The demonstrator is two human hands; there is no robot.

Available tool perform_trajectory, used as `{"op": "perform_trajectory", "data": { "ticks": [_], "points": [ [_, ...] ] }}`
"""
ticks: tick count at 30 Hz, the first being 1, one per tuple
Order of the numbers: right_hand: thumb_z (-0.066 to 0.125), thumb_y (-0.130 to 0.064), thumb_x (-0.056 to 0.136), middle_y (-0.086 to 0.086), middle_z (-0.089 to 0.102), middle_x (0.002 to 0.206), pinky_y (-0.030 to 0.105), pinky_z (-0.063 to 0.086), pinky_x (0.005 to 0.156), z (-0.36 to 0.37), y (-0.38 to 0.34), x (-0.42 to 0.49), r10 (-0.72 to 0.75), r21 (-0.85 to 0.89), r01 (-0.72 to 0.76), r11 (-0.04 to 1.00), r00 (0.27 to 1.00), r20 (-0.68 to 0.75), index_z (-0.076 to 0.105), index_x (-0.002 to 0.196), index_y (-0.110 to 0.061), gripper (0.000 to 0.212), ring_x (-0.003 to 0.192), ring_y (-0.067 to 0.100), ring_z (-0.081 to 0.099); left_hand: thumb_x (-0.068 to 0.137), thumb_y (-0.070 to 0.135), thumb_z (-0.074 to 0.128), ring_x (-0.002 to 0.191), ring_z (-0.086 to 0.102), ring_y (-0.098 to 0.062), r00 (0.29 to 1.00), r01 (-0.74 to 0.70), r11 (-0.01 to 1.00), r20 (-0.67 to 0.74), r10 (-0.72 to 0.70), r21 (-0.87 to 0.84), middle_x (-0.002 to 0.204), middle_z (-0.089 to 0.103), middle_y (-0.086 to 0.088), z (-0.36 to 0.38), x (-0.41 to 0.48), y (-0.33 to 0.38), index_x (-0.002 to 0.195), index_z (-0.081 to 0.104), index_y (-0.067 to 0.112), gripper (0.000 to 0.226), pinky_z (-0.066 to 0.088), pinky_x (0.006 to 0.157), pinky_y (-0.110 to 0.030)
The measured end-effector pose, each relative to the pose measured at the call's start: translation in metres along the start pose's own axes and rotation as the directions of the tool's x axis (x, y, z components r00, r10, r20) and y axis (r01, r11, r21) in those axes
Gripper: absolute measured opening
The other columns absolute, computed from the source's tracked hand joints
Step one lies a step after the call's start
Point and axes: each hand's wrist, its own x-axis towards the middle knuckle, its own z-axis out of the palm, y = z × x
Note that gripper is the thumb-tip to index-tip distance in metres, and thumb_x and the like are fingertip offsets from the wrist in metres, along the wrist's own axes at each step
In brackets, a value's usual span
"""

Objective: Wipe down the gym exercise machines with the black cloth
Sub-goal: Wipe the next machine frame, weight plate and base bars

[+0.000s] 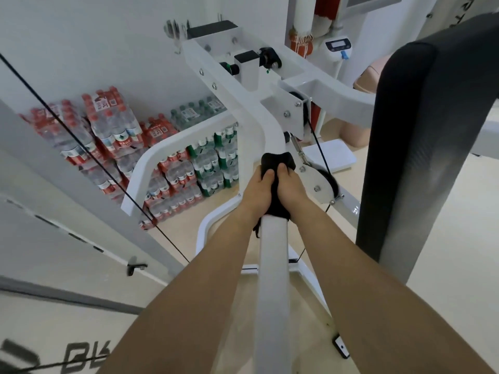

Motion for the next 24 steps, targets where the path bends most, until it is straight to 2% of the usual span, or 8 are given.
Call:
{"op": "perform_trajectory", "data": {
  "ticks": [4, 8, 10, 13, 15, 18, 20, 24],
  "points": [
    [0.031, -0.036, 0.108, 0.011, 0.061, 0.132, 0.048, 0.045, 0.106, -0.001, 0.015, -0.054, 0.001, 0.012, -0.001, 1.0, 1.0, 0.018, 0.044, 0.145, -0.017, 0.044, 0.119, 0.03, 0.058, 0.104, 0.025, 0.045, 0.11, 0.064, -0.018, 0.994, -0.08, 0.996, -0.075, 0.082, 0.032, 0.119, 0.067, 0.001, 0.003, -0.059, -0.006, 0.132, 0.056, 0.028, 0.029, 0.05, 0.102, -0.047],
    [0.033, -0.034, 0.108, -0.005, 0.049, 0.132, 0.033, 0.04, 0.101, -0.004, 0.037, -0.11, -0.026, -0.006, 0.026, 1.0, 1.0, -0.008, 0.008, 0.16, -0.029, 0.058, 0.119, 0.022, 0.054, 0.104, 0.03, 0.045, 0.118, 0.061, -0.015, 0.993, -0.084, 0.994, -0.078, 0.09, 0.077, 0.129, 0.064, 0.008, -0.002, -0.114, -0.036, 0.138, 0.052, 0.038, 0.036, 0.047, 0.106, -0.044],
    [0.031, -0.03, 0.109, -0.01, 0.043, 0.13, 0.025, 0.036, 0.098, -0.004, 0.044, -0.132, -0.086, -0.031, 0.086, 0.996, 0.996, 0.007, 0.014, 0.158, -0.028, 0.053, 0.119, 0.015, 0.049, 0.101, 0.034, 0.045, 0.118, 0.062, -0.013, 0.993, -0.076, 0.994, -0.087, 0.083, 0.075, 0.129, 0.065, 0.01, -0.005, -0.132, -0.048, 0.141, 0.053, 0.036, 0.04, 0.047, 0.106, -0.044],
    [0.028, -0.03, 0.108, 0.001, 0.028, 0.158, 0.024, 0.026, 0.111, -0.005, 0.057, -0.152, -0.109, -0.085, 0.109, 0.99, 0.994, 0.0, 0.032, 0.153, -0.022, 0.046, 0.141, 0.018, 0.034, 0.098, 0.032, 0.052, 0.108, 0.064, -0.002, 0.985, -0.099, 0.992, -0.131, 0.109, 0.081, 0.116, 0.068, 0.019, -0.005, -0.155, -0.056, 0.136, 0.056, 0.03, 0.039, 0.051, 0.101, -0.036],
    [0.027, -0.028, 0.109, 0.005, 0.017, 0.163, 0.026, 0.022, 0.114, -0.006, 0.063, -0.167, -0.089, -0.144, 0.087, 0.986, 0.996, -0.003, 0.041, 0.146, -0.016, 0.042, 0.147, 0.021, 0.025, 0.098, 0.026, 0.057, 0.1, 0.062, 0.005, 0.972, -0.104, 0.988, -0.198, 0.124, 0.11, 0.109, 0.066, 0.023, -0.002, -0.165, -0.058, 0.133, 0.057, 0.026, 0.035, 0.052, 0.096, -0.03],
    [0.029, -0.025, 0.109, 0.005, 0.055, 0.13, 0.026, 0.037, 0.096, -0.009, 0.071, -0.188, -0.099, -0.138, 0.093, 0.986, 0.995, -0.035, 0.052, 0.135, -0.015, 0.036, 0.126, 0.023, 0.052, 0.097, 0.027, 0.051, 0.102, 0.065, -0.006, 0.964, -0.147, 0.965, -0.187, 0.189, 0.218, 0.111, 0.07, 0.013, 0.001, -0.174, -0.059, 0.128, 0.06, 0.026, 0.033, 0.054, 0.095, -0.039],
    [0.031, -0.025, 0.109, -0.005, 0.061, 0.112, 0.027, 0.041, 0.091, -0.006, 0.073, -0.194, -0.08, -0.036, 0.079, 0.996, 0.997, -0.021, 0.051, 0.138, -0.021, 0.035, 0.108, 0.016, 0.06, 0.096, 0.031, 0.045, 0.106, 0.065, -0.009, 0.984, -0.1, 0.981, -0.132, 0.123, 0.165, 0.115, 0.07, 0.012, 0.0, -0.172, -0.06, 0.133, 0.058, 0.032, 0.039, 0.052, 0.098, -0.04],
    [0.034, -0.035, 0.108, -0.003, 0.063, 0.119, 0.036, 0.046, 0.099, -0.004, 0.065, -0.169, -0.011, 0.039, 0.01, 0.999, 1.0, 0.029, 0.048, 0.14, -0.023, 0.037, 0.11, 0.017, 0.061, 0.105, 0.032, 0.042, 0.113, 0.064, -0.013, 0.999, 0.007, 1.0, -0.042, -0.007, -0.005, 0.12, 0.068, 0.009, -0.002, -0.156, -0.055, 0.138, 0.053, 0.034, 0.034, 0.049, 0.105, -0.041]
  ]
}}
